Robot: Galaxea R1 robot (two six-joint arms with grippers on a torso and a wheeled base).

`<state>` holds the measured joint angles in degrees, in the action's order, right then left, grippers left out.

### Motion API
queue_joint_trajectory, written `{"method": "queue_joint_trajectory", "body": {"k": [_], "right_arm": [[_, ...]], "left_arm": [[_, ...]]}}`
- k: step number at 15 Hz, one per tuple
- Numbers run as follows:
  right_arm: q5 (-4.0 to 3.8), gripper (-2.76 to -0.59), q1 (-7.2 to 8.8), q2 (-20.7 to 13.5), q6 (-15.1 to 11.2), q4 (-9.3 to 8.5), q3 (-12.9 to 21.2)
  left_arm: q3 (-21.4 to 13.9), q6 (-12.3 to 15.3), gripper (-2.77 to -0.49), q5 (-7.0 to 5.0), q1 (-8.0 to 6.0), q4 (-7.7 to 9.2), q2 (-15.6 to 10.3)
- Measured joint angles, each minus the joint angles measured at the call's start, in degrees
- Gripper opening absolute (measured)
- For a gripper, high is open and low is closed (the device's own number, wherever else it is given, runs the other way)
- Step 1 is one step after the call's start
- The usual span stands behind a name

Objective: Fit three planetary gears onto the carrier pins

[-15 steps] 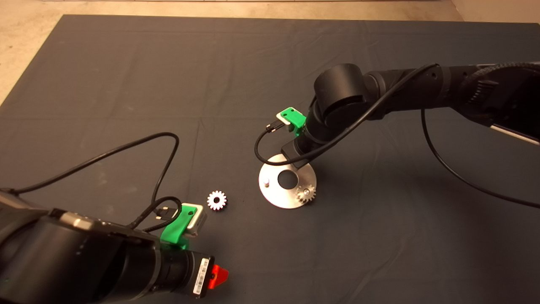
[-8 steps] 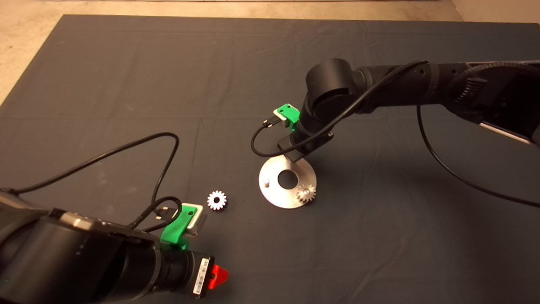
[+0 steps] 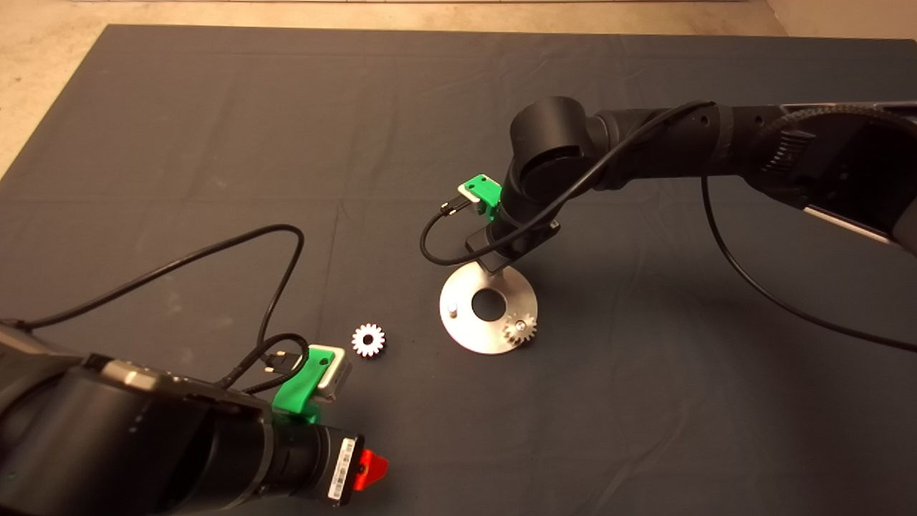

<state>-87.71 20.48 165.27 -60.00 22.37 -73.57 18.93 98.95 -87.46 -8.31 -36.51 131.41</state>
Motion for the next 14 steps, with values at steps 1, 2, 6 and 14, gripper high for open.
{"method": "queue_joint_trajectory", "body": {"k": [1, 2, 6, 14], "right_arm": [[-0.07, -2.54, 0.0, -0.01, 0.0, -0.4, 0.0], [-0.07, -2.55, 0.0, 0.0, 0.0, -0.69, 0.0], [-0.07, -2.55, 0.0, 0.02, 0.06, -1.4, 0.0], [-0.07, -2.55, 0.0, -0.05, 0.16, -1.71, 0.01]], "left_arm": [[0.0, 0.0, -0.92, 0.0, 0.0, 0.0, 0.01], [0.0, 0.0, -0.92, 0.0, 0.0, 0.0, 0.0], [0.0, 0.0, -0.92, 0.0, 0.0, 0.0, 0.0], [0.0, 0.0, -0.92, 0.0, -0.02, 0.0, 0.0]]}}
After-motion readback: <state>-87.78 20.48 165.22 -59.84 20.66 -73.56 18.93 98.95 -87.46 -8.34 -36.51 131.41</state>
